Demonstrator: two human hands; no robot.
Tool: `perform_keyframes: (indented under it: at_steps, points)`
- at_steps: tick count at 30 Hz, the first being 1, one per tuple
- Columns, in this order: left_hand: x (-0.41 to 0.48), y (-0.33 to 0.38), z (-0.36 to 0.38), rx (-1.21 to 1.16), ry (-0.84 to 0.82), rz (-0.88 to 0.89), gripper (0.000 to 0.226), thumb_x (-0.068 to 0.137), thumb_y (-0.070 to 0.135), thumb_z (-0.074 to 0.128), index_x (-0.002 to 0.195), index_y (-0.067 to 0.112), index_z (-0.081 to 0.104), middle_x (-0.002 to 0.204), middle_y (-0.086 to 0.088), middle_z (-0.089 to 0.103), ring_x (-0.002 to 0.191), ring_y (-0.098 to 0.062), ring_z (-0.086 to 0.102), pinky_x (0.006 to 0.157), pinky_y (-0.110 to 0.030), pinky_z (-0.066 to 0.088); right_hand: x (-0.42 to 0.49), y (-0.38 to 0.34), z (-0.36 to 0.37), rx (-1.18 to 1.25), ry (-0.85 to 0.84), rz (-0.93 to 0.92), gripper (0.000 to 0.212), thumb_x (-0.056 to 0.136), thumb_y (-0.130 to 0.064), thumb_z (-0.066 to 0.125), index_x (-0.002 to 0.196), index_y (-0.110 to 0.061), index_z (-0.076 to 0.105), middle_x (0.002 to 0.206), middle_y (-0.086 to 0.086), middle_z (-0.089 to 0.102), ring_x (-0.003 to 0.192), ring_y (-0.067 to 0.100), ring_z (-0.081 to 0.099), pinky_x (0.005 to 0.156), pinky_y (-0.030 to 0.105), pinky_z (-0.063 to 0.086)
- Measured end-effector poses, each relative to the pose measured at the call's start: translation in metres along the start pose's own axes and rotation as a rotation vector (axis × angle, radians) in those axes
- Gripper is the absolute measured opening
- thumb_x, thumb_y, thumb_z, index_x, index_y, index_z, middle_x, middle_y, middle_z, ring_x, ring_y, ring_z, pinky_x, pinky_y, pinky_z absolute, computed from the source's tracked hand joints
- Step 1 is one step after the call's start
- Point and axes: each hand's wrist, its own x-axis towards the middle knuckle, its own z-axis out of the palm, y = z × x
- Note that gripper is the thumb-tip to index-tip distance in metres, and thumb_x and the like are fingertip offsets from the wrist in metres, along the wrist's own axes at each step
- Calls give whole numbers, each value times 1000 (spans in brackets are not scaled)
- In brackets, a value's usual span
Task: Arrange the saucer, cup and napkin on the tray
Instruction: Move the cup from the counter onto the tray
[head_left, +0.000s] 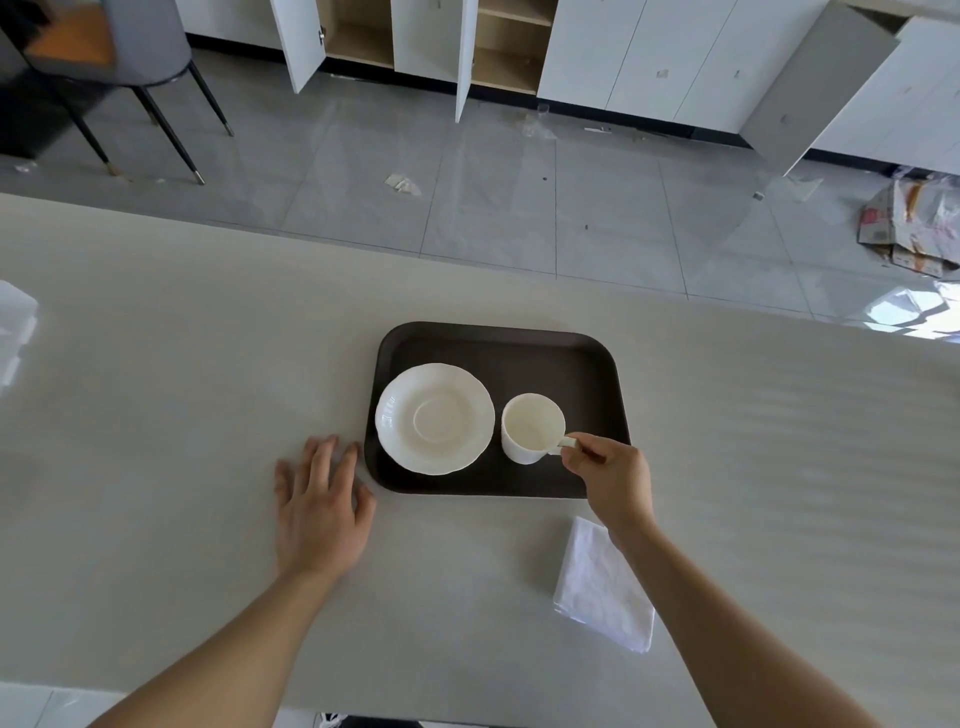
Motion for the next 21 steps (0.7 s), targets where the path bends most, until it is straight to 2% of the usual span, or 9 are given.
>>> perform_keyframes:
  at_steps: [3, 7, 14, 21]
  points:
    - [0, -1, -1, 6, 2, 0, 49, 87, 27, 43, 129, 9, 61, 140, -16, 54, 139, -36, 44, 114, -64, 26, 3, 3, 0, 32, 10, 25, 46, 88, -14, 71, 77, -58, 72, 78, -21, 73, 79, 16, 67, 75, 40, 60]
    - [0, 0, -1, 6, 2, 0, 50, 87, 27, 43, 129, 9, 61, 140, -17, 54, 139, -36, 45, 114, -64, 26, 5, 6, 0, 66, -2, 70, 28, 86, -10, 74, 98, -34, 78, 82, -18, 75, 83, 14, 68, 82, 42, 60]
    - [0, -1, -1, 20, -23, -2, 51, 86, 28, 43, 131, 9, 59, 143, -17, 52, 141, -36, 42, 116, -63, 23, 7, 9, -1, 70, -60, 92, 36, 85, -7, 76, 118, -21, 70, 104, -4, 73, 95, 17, 68, 89, 44, 59]
    - [0, 2, -4, 14, -15, -10, 51, 85, 27, 44, 130, 9, 60, 142, -18, 52, 140, -37, 43, 117, -63, 23, 1, 10, -8, 34, -71, 90, 41, 84, -6, 75, 122, -20, 66, 100, -5, 74, 93, 15, 69, 90, 44, 58]
